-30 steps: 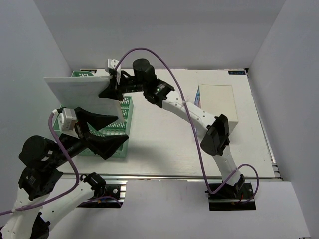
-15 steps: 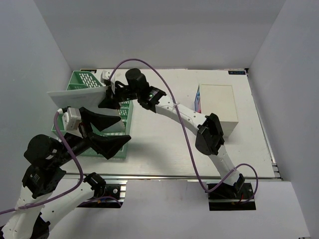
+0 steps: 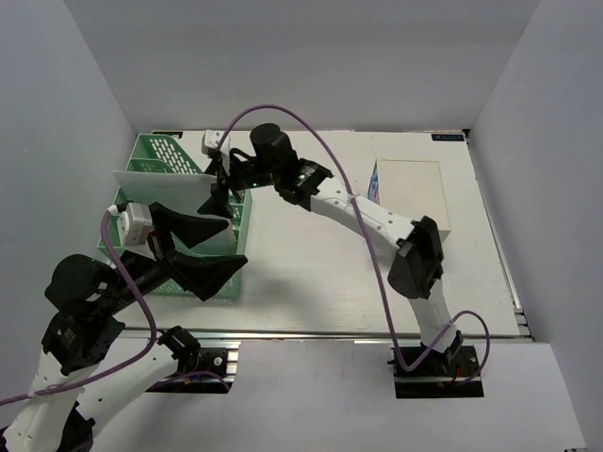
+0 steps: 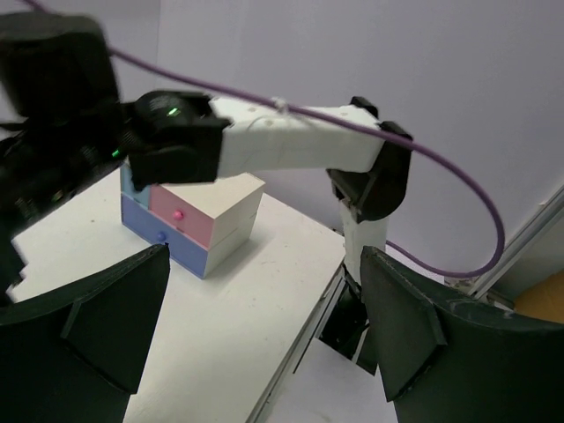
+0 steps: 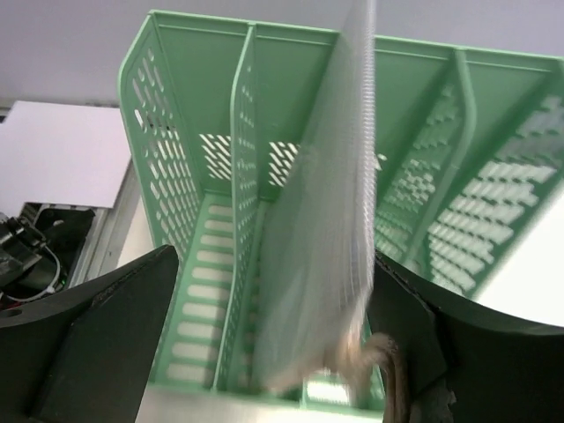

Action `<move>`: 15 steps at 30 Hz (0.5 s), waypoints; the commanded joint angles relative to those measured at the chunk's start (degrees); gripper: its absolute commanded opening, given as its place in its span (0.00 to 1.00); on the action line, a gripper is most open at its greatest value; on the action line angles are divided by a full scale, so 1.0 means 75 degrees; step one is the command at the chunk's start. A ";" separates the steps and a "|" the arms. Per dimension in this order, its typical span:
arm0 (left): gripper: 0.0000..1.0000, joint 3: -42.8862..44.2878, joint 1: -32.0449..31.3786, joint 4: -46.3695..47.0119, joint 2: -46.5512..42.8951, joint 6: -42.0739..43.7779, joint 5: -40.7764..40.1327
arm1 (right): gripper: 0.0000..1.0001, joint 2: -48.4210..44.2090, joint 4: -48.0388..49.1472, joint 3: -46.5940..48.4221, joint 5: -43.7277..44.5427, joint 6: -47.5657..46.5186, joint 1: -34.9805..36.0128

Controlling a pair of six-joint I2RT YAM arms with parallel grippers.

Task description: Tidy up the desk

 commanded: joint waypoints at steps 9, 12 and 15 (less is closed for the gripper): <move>0.98 -0.0591 0.0027 0.0831 0.0294 -0.0262 0.0374 | 0.89 -0.4404 -0.0591 -0.3808 0.3143 -0.1022 -0.1228; 0.98 -0.0708 0.0027 0.0667 0.0668 -0.0157 0.0338 | 0.89 -0.5588 -0.0557 -0.4862 0.4031 -0.1186 -0.1743; 0.98 -0.0884 0.0027 0.0702 0.1067 -0.0098 0.0279 | 0.89 -0.6643 -0.0580 -0.5709 0.5144 -0.1606 -0.1803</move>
